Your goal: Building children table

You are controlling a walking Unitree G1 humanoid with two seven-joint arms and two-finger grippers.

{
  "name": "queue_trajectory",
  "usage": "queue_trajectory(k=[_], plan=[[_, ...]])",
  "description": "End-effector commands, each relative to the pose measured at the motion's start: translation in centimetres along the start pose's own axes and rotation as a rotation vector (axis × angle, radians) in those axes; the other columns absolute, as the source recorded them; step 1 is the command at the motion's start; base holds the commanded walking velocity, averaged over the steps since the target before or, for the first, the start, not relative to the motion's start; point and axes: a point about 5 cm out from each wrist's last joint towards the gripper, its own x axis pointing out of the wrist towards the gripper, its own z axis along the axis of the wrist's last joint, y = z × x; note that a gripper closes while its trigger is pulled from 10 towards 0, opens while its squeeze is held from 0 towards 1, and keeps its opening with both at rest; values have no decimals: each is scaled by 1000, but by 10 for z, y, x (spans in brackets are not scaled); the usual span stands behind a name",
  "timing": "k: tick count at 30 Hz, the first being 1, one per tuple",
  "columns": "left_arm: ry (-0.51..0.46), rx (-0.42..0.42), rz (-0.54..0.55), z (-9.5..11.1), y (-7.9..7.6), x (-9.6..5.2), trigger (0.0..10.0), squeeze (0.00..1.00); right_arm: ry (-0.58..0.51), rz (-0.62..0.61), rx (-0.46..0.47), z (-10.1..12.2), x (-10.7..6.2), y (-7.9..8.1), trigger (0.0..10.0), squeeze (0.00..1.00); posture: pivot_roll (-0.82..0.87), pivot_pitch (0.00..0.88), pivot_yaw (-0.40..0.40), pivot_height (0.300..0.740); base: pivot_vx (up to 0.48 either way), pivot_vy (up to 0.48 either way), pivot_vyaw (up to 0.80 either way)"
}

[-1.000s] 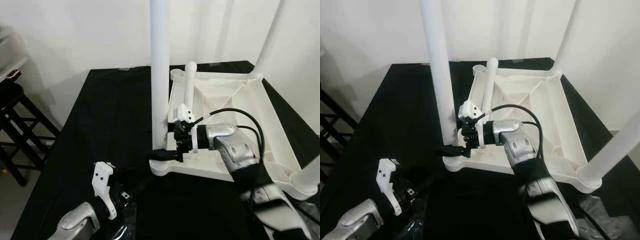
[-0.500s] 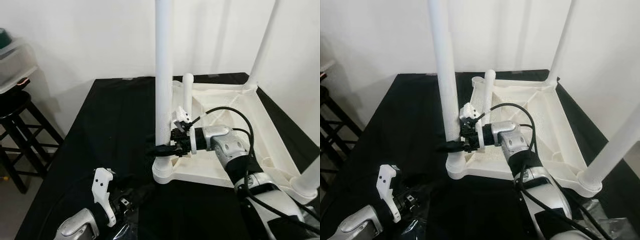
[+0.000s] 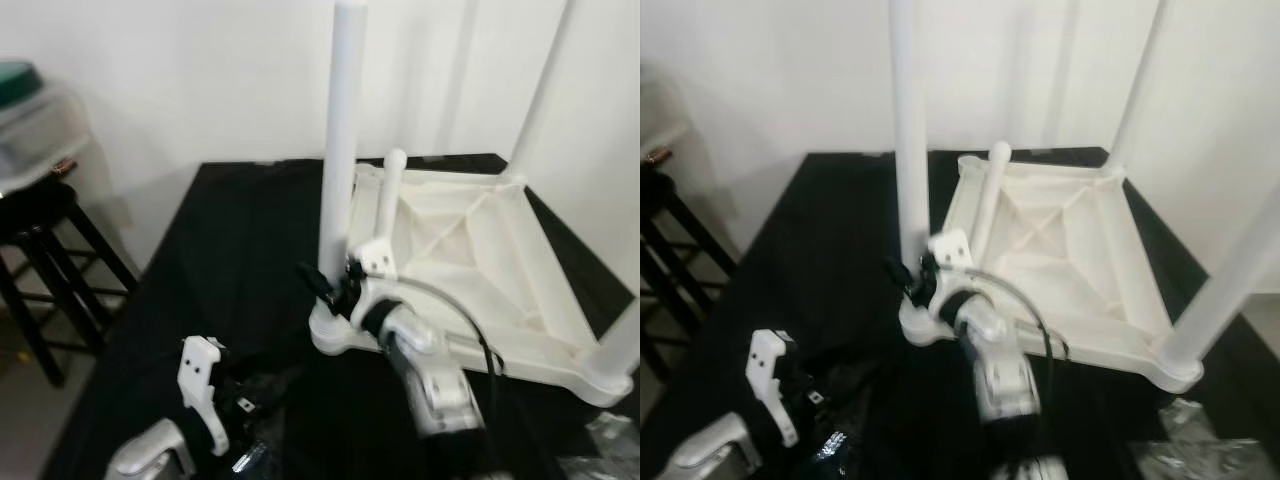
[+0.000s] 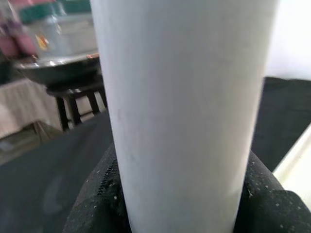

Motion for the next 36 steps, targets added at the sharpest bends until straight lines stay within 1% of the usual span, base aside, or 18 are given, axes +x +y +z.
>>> queue_trajectory(k=[1,6,7,11,12,13,15,17,18,19,20,22,23,30,31,33,34,36], plan=[[19,0,-5,-1,1,-2,10000,0,237,-69,77,-46,-11,-16,0,0,-19,43,15,740,0,0,0],[17,7,7,-1,1,-3,10000,0,235,-52,77,-44,-10,-13,0,0,-26,50,24,740,0,0,0],[12,7,11,0,1,-2,10000,0,251,-32,111,-41,-11,-10,6941,0,-20,43,23,740,0,0,0],[14,5,8,0,1,-1,10000,0,260,-15,125,-40,-11,-8,6941,0,-19,41,24,740,0,0,0],[15,2,5,-1,1,-1,10000,0,240,5,137,-33,-11,-6,10000,1000,-20,36,28,740,0,0,0],[15,2,5,-1,1,-1,10000,0,240,5,137,-33,-11,-6,10000,1000,-20,36,28,740,0,0,0],[16,-2,1,-1,1,0,10000,0,156,198,108,-3,0,-6,10000,1000,-18,27,30,740,0,0,0],[15,-4,-1,-2,1,2,10000,0,79,468,-6,28,4,-7,10000,1000,-17,17,27,740,0,0,0],[15,-4,-1,-2,1,2,10000,0,79,468,-6,28,4,-7,10000,1000,-17,17,27,740,0,0,0],[15,-4,-1,-2,1,3,10000,0,65,599,-59,38,3,-9,10000,1000,-17,6,22,740,0,0,0],[13,-4,0,-2,2,4,10000,0,69,706,-98,44,3,-12,10000,855,-12,2,15,740,0,0,0],[12,-4,0,-2,2,5,10000,0,78,761,-113,48,3,-15,10000,855,-10,2,13,740,0,0,0],[12,-3,1,-3,1,5,10000,0,96,815,-125,49,4,-18,10000,0,-2,0,12,740,0,0,0],[11,1,6,-4,2,7,10000,0,168,906,-106,51,17,-32,9961,0,16,0,5,740,0,0,0],[12,0,6,-5,2,6,10000,0,167,924,-88,51,17,-33,1137,0,16,0,5,740,0,0,0],[12,0,6,-5,2,6,10000,0,166,936,-76,52,17,-33,1137,0,16,0,5,740,0,0,0],[12,0,6,-5,2,6,10000,0,167,958,-64,52,16,-34,0,0,17,0,7,740,0,0,0],[13,-1,6,-5,2,6,10000,0,169,965,-61,52,17,-35,0,0,17,0,7,740,0,0,0]])
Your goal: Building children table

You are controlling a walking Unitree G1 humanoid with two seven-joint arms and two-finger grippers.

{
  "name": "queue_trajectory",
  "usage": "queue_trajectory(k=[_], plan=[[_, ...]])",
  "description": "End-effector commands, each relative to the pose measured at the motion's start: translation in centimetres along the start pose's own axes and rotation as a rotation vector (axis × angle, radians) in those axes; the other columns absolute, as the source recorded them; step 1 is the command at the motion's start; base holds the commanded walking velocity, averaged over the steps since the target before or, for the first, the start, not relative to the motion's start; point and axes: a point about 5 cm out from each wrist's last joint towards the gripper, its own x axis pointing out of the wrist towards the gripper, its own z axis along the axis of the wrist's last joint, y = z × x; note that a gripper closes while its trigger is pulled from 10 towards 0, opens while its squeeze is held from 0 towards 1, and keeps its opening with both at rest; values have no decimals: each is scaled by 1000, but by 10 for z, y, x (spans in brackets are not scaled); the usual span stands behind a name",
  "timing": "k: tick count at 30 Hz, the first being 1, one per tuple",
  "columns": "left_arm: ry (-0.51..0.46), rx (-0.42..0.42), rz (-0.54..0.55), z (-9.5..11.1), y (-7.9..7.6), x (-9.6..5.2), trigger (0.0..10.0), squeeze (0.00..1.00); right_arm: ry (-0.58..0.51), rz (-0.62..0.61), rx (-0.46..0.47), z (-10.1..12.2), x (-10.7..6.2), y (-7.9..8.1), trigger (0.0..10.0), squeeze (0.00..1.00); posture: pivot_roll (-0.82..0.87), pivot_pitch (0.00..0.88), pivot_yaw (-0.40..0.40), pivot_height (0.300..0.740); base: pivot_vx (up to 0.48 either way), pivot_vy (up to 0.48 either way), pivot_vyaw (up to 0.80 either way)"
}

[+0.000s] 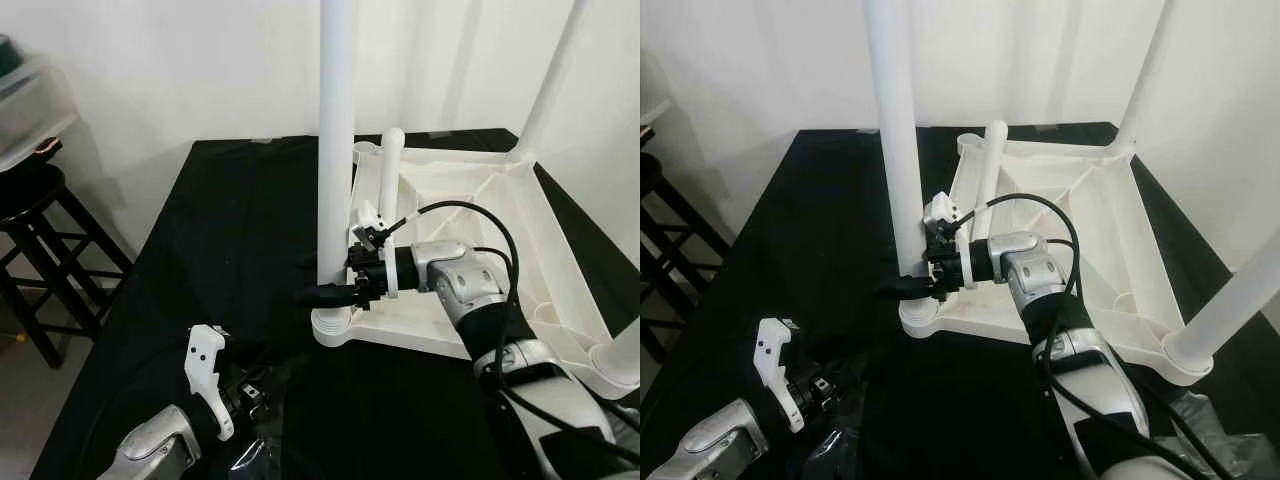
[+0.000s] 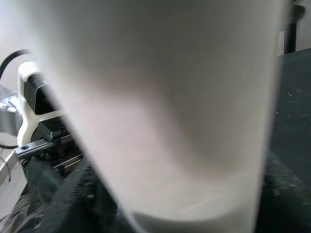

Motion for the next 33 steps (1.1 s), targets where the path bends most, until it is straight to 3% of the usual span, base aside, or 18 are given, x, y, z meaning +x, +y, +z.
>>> queue_trajectory(k=[1,7,11,12,13,14,15,16,17,18,19,20,23,27,28,30,31,33], plan=[[14,-4,9,-5,1,-1,10000,0,-7,60,-14,2,5,2,0,0,17,0,7,740,0,0,0],[14,-2,8,-4,1,-2,10000,0,10,39,-22,-8,-6,0,0,0,24,0,9,740,0,0,0],[12,2,10,-4,-1,-4,10000,0,75,-202,-48,-33,-27,0,0,0,23,14,-1,740,0,0,0],[12,2,10,-4,-1,-4,10000,0,75,-202,-48,-33,-27,0,0,0,23,14,-1,740,0,0,0],[10,2,10,-3,-1,-6,10000,0,93,-623,64,-51,-21,-9,0,0,24,26,-1,740,0,0,0],[10,2,10,-3,-1,-6,10000,0,93,-623,64,-51,-21,-9,0,0,24,26,-1,740,0,0,0],[10,2,10,-2,0,-8,10000,0,133,-973,212,-74,-21,1,0,0,14,42,6,740,0,0,0],[10,2,10,-1,0,-9,10000,0,195,-1053,291,-94,-18,21,0,0,6,48,13,740,0,0,0],[14,0,7,-1,0,-10,10000,0,226,-1010,316,-109,-4,49,0,0,-4,44,25,740,0,0,0],[14,0,7,-1,0,-10,10000,0,226,-1010,316,-109,-4,49,0,0,-4,44,25,740,0,0,0],[16,-1,5,-1,0,-10,10000,0,231,-849,279,-110,11,64,0,0,-13,40,33,740,0,0,0],[16,-1,5,-1,0,-10,10000,0,231,-849,279,-110,11,64,0,0,-13,40,33,740,0,0,0],[25,-7,-7,-2,0,-9,10000,0,178,-842,241,-98,4,40,0,0,12,33,20,740,0,0,0],[21,-1,3,-1,1,-10,10000,0,170,-810,273,-98,12,44,0,0,12,35,24,740,0,0,0],[20,2,7,-1,1,-10,10000,0,167,-829,278,-94,16,47,1255,0,13,32,27,740,0,0,0],[20,4,10,-1,2,-10,10000,0,166,-850,283,-91,18,50,1255,0,13,32,27,740,0,0,0],[22,3,7,-1,2,-10,10000,0,131,-823,281,-81,20,50,10000,1000,14,32,30,740,0,0,0],[25,-2,1,-1,2,-10,10000,0,62,-735,260,-61,24,52,10000,1000,10,28,37,740,0,0,0]])
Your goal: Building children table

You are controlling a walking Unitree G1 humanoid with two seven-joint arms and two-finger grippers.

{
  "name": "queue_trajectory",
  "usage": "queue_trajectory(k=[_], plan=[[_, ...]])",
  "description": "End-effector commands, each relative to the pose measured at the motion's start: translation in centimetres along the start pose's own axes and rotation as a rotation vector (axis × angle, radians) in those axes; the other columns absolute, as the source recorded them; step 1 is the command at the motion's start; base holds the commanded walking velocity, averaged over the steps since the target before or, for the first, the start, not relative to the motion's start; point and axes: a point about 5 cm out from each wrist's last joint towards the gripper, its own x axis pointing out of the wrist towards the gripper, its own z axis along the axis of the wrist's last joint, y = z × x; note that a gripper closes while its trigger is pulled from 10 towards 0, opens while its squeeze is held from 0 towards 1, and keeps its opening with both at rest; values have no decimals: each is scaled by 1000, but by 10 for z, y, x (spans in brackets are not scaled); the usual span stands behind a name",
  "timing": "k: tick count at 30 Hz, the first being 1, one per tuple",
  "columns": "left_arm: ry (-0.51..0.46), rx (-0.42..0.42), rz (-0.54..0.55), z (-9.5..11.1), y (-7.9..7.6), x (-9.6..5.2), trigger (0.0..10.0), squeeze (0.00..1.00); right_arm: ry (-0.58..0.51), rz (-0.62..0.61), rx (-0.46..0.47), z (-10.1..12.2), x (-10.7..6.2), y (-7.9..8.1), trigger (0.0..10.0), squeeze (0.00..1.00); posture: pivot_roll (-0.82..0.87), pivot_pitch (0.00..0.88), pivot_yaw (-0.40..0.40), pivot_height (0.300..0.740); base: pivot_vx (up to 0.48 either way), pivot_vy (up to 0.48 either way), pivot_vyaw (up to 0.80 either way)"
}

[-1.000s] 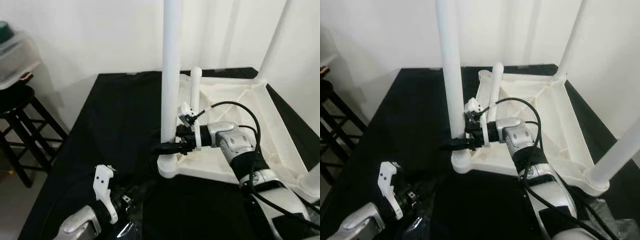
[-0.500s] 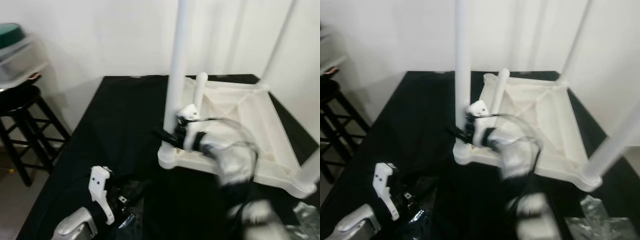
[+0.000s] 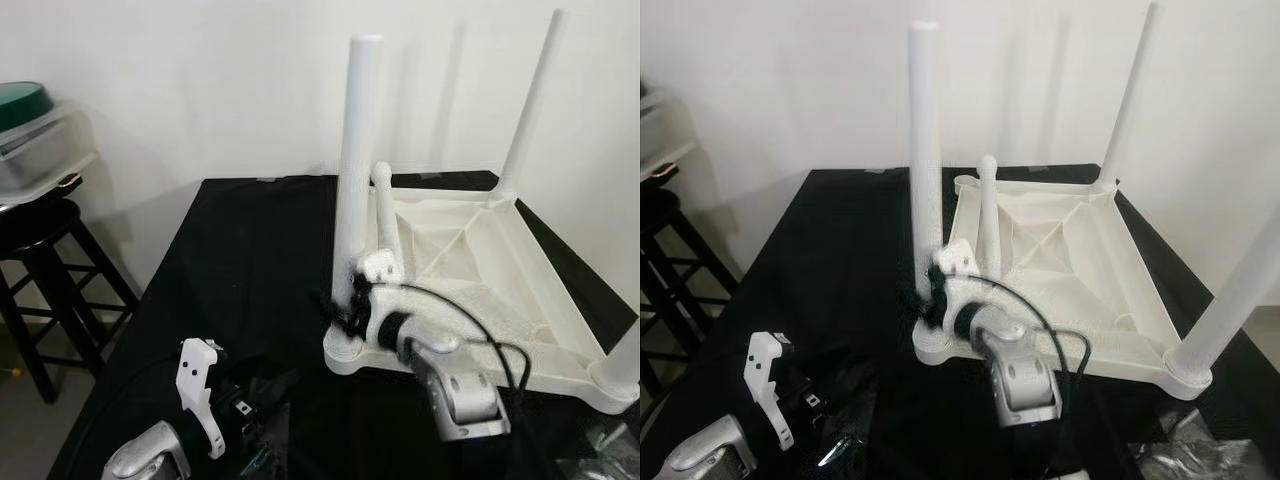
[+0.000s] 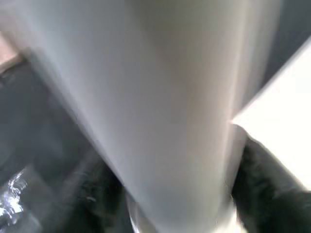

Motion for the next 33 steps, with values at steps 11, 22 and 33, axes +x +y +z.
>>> queue_trajectory(k=[11,22,33], plan=[[25,2,-4,-2,3,2,10000,0,-137,636,-384,68,-9,-10,10000,0,28,7,40,740,0,0,0],[26,7,1,-3,4,5,10000,0,-11,776,-422,78,7,-25,0,0,45,0,31,740,0,0,0],[23,5,-2,-4,2,4,10000,0,1,775,-405,61,10,-36,0,0,28,0,28,740,0,0,0]])
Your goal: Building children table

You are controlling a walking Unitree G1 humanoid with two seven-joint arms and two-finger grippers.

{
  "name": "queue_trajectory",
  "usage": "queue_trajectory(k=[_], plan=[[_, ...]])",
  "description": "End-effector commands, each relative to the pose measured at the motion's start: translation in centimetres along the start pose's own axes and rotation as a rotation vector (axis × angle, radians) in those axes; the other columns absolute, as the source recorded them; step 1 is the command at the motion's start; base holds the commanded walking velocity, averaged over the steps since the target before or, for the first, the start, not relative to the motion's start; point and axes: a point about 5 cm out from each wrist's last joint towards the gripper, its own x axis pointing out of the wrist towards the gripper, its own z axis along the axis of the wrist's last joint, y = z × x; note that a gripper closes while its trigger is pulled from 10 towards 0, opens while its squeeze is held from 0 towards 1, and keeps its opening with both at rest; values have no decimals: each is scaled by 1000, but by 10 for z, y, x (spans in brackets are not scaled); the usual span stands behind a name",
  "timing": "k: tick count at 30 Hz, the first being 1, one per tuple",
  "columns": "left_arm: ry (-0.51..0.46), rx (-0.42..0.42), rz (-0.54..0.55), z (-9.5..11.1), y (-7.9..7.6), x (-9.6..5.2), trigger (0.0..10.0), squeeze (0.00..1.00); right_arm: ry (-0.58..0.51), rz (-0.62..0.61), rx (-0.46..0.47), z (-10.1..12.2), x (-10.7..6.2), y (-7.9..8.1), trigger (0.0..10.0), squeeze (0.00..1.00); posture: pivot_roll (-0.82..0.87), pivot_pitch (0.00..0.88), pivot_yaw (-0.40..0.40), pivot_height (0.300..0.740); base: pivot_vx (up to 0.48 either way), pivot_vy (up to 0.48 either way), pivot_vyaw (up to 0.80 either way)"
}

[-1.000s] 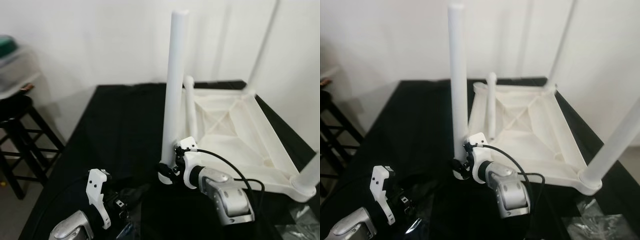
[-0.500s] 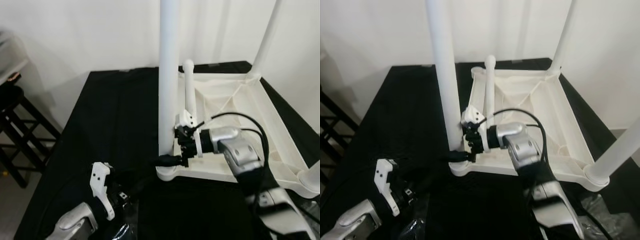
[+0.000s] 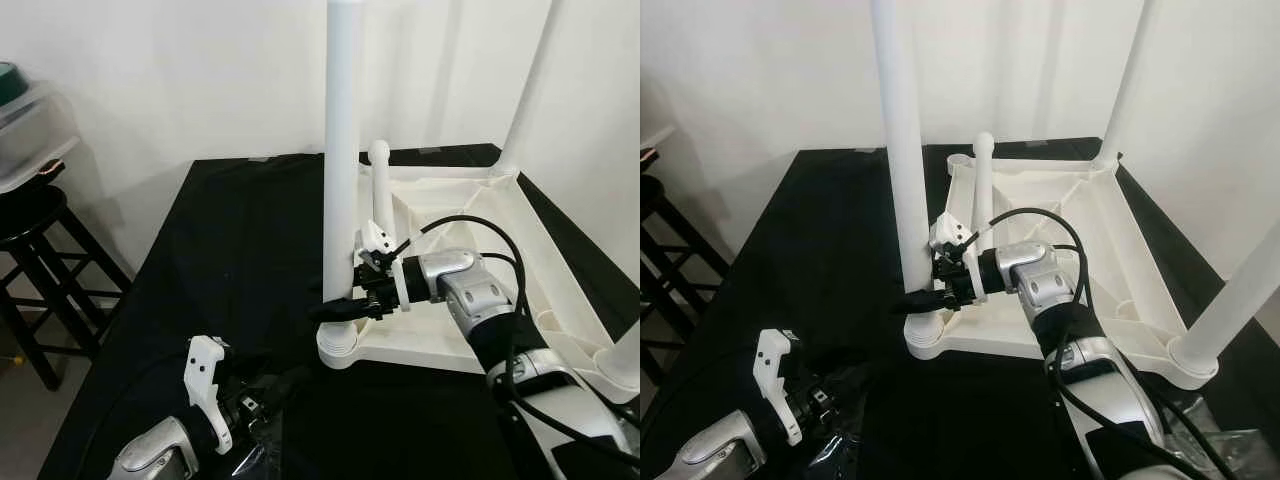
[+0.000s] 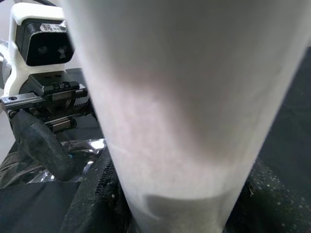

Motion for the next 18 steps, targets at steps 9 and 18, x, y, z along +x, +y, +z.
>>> queue_trajectory(k=[9,18], plan=[[11,-2,-1,-1,-1,-7,10000,0,-24,-788,375,-72,49,60,0,0,-9,30,53,740,0,0,0],[3,-3,9,0,-1,-7,10000,0,2,-603,278,-60,54,61,10000,71,5,36,39,740,0,0,0]])
